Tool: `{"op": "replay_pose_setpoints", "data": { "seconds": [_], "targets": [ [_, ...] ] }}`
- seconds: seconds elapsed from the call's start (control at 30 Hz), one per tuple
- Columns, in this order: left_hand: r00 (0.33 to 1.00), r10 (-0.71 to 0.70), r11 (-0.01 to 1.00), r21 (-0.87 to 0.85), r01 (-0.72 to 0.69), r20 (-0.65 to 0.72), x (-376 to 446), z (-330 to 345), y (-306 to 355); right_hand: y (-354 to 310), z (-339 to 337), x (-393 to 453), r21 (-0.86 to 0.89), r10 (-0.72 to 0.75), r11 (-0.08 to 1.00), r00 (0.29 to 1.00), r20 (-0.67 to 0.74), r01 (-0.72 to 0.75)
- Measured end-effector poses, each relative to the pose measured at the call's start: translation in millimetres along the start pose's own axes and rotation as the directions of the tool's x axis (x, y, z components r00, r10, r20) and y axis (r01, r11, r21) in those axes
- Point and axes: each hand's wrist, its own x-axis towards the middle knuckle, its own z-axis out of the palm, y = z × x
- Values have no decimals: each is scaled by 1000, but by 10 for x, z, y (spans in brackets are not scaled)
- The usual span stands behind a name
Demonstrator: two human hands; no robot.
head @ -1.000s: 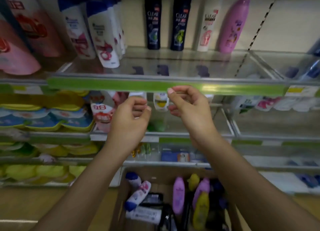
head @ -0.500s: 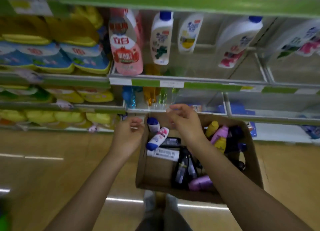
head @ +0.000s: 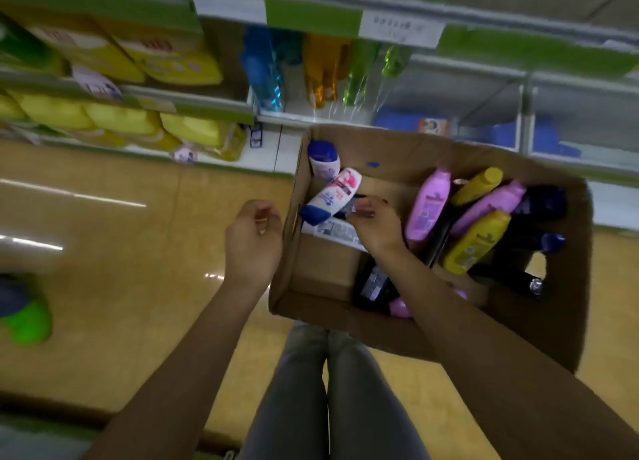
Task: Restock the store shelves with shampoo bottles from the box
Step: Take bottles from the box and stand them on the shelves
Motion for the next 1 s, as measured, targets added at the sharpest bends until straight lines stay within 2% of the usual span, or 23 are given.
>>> {"op": "replay_pose_setpoints", "data": {
  "seconds": [0.13,0.23,0.37,0.47,0.57,0.73,0.83,0.9,1.0],
  "targets": [
    [1000,-26,1000,-11,26,-12,200,69,-104,229,308,306,-154,-61,986,997,52,68],
    [999,-54,998,-15,54,-3,293,94,-221,348,491,423,-296,-173,935,980,98,195],
    [995,-98,995,-27,98,8,355,103,-346,437,651,525,-548,-299,753,931,208,364],
    [990,-137,988,-72,138,25,395,83,-375,425,701,599,-707,-305,588,917,256,393],
    [990,-135,985,-104,139,45,417,38,-356,389,714,656,-759,-326,507,906,269,408],
    [992,-109,982,-149,118,63,409,-44,-287,423,613,629,-684,-368,572,888,278,451],
    [995,-82,982,-164,91,63,358,-95,-220,401,511,573,-583,-471,654,863,184,482],
    [995,-73,980,-182,84,64,308,-136,-159,342,415,524,-457,-500,745,860,98,485],
    [997,-46,978,-202,59,69,219,-204,-35,98,178,366,-169,-408,900,913,-1,401]
  ]
}}
